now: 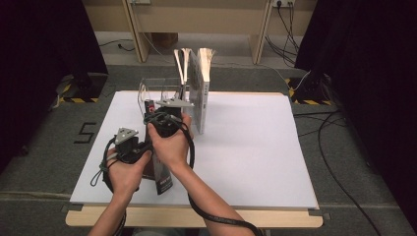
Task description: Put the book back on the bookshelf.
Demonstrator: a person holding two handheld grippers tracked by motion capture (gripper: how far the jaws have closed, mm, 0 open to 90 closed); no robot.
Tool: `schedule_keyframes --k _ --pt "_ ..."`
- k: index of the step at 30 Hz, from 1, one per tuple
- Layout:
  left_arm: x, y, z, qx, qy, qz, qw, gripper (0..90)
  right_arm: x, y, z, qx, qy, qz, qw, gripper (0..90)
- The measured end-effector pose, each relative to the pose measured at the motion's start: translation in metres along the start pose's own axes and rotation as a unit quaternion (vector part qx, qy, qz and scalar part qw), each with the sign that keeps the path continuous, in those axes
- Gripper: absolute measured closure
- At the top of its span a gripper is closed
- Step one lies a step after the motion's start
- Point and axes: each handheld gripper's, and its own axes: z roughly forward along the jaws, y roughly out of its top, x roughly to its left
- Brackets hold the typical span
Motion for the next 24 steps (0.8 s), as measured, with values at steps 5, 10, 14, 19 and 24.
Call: schedule_keyframes --k 5,10,14,19,24 --pt "0.008 -0.003 -0.004 -0.015 -0.004 -0.017 0.9997 86.5 0.002 0.0 0.001 -0.008 0.005 -0.017 0.9998 75.5" --pt "0.013 -0.003 -0.007 -0.02 -0.004 -0.015 0.9997 86.7 -0.004 0.004 -0.009 -0.03 0.024 -0.019 0.9991 64.3" --pt "0.014 0.0 -0.013 -0.029 -0.003 -0.002 0.9996 86.7 -0.021 0.004 -0.024 -0.036 0.01 -0.013 0.9992 63.0" --pt "0.015 0.002 -0.019 -0.035 -0.003 0.019 0.9992 86.8 -0.052 -0.007 -0.044 -0.029 -0.019 -0.006 0.9994 63.5" --pt "0.018 0.006 -0.023 -0.046 -0.008 0.034 0.9983 86.9 -0.088 -0.024 -0.065 -0.022 -0.05 0.014 0.9984 64.1"
